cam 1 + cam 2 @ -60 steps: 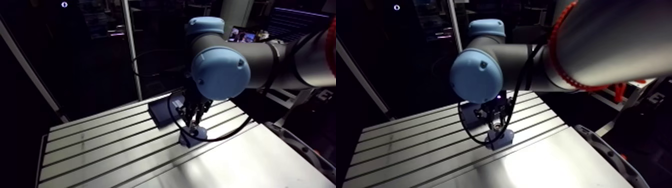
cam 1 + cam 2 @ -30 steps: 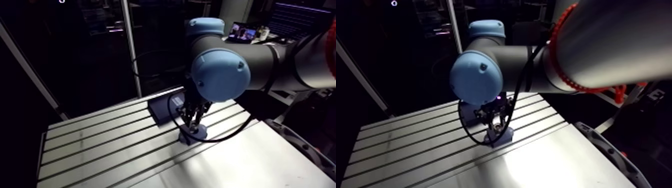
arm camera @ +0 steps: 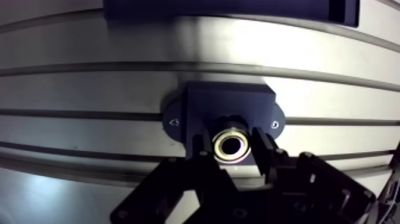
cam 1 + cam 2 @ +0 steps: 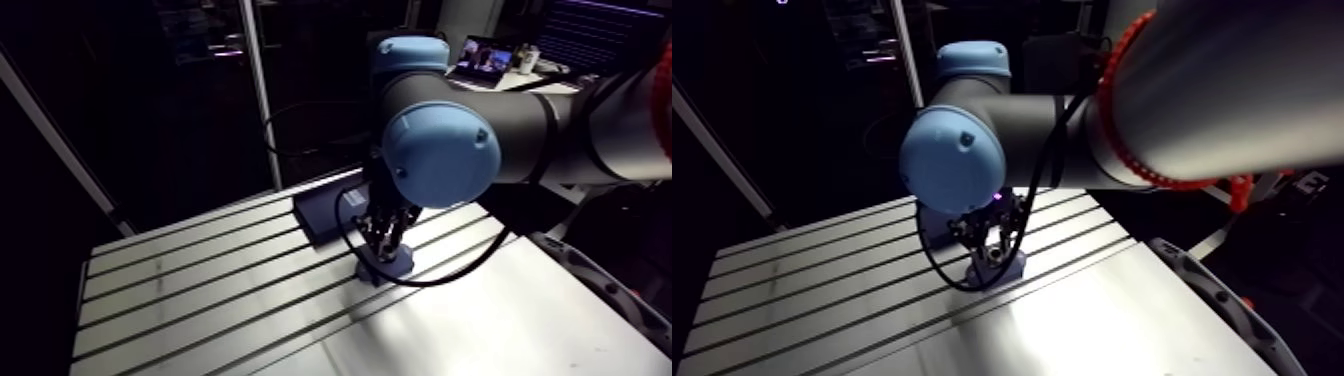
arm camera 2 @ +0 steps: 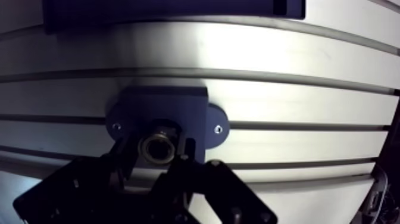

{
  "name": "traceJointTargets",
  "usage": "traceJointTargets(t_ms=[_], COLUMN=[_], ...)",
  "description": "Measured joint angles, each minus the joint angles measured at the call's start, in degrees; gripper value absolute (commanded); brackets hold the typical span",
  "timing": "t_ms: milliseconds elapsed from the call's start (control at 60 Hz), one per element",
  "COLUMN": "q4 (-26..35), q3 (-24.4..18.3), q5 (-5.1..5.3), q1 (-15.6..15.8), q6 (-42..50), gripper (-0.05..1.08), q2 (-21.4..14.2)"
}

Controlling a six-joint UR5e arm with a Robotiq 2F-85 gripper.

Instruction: Pick up the bearing and press it into the housing until flush.

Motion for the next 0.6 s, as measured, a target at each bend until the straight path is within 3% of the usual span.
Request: traceJointTargets(t_ms=[600], q4=[-0.6], q3=[0.1], q5=[0.00], q1=[0.0], q6=[0.0], gripper=[0.60], q2=[0.4])
